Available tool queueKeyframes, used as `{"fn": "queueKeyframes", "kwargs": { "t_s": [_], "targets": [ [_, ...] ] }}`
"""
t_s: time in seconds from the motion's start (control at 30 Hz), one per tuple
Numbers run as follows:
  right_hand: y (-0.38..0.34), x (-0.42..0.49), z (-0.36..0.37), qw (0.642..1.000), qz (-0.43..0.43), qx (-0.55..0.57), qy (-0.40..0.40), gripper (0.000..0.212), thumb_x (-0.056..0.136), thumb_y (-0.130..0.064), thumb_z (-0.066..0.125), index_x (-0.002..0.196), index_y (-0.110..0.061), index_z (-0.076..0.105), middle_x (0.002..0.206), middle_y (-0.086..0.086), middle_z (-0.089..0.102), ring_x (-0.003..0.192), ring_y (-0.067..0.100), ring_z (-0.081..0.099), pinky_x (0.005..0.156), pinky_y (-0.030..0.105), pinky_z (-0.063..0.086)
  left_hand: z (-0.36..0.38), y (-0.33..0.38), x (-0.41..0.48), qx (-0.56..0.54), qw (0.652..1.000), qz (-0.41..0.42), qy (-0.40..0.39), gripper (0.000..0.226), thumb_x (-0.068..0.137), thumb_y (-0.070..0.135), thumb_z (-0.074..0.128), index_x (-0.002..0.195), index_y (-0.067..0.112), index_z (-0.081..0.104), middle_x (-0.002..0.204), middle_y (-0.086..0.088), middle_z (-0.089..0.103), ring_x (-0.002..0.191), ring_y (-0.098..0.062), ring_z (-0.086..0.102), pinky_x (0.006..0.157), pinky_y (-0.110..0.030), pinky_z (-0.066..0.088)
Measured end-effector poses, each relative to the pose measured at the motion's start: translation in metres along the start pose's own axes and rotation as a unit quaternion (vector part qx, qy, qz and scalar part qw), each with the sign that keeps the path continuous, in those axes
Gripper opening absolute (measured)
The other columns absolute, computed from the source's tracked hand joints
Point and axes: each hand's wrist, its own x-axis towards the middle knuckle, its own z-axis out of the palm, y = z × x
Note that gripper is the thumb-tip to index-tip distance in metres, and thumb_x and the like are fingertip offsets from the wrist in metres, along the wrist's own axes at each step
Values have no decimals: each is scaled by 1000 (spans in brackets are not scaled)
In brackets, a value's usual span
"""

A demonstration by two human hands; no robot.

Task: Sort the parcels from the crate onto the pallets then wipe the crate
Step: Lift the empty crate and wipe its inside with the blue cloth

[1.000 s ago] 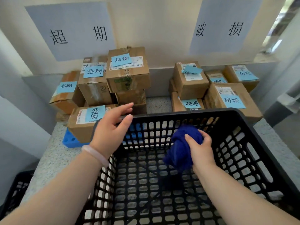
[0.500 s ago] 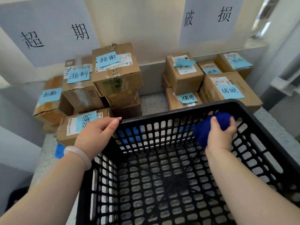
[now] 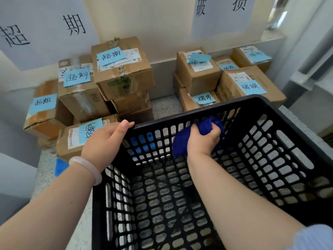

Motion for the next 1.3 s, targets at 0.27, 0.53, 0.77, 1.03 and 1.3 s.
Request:
{"fn": "queueKeyframes", "kwargs": {
  "t_s": [0.27,0.53,0.77,1.03,1.3],
  "targets": [
    [23,-100,27,975,-35,-99,-198,46,84,-26,76,118,-27,45,124,-1,40,112,19,49,102,33,42,-7,-3,1,-46,997,-54,-18,72,90,75,13,120,40,68,130,13,52,128,-10,42,100,-30,24],
    [48,-144,48,895,-147,-198,-372,35,93,-23,62,126,-26,53,122,-2,42,110,19,53,98,32,44,-4,-10,-2,-117,992,-45,-1,76,79,79,11,125,45,61,123,23,64,124,0,45,103,-28,24],
    [53,-98,31,732,-394,-369,-416,45,85,-12,66,127,-24,56,115,11,49,89,37,58,76,47,52,-5,-14,-3,-84,996,-33,11,73,84,74,11,126,42,62,124,20,64,123,-3,48,100,-29,28],
    [29,36,-22,557,-548,-528,-333,54,55,3,80,104,-12,63,94,16,63,75,37,63,57,41,54,-8,-23,-1,-81,996,-29,24,76,75,83,13,120,47,63,124,22,64,128,-4,47,107,-31,27],
    [19,85,-85,893,-217,-394,-15,42,93,-11,55,134,-16,52,137,11,40,114,34,52,93,40,44,-4,-25,-5,-50,998,-12,44,86,67,99,15,116,49,65,125,18,64,128,-9,49,113,-38,30]
  ]
}}
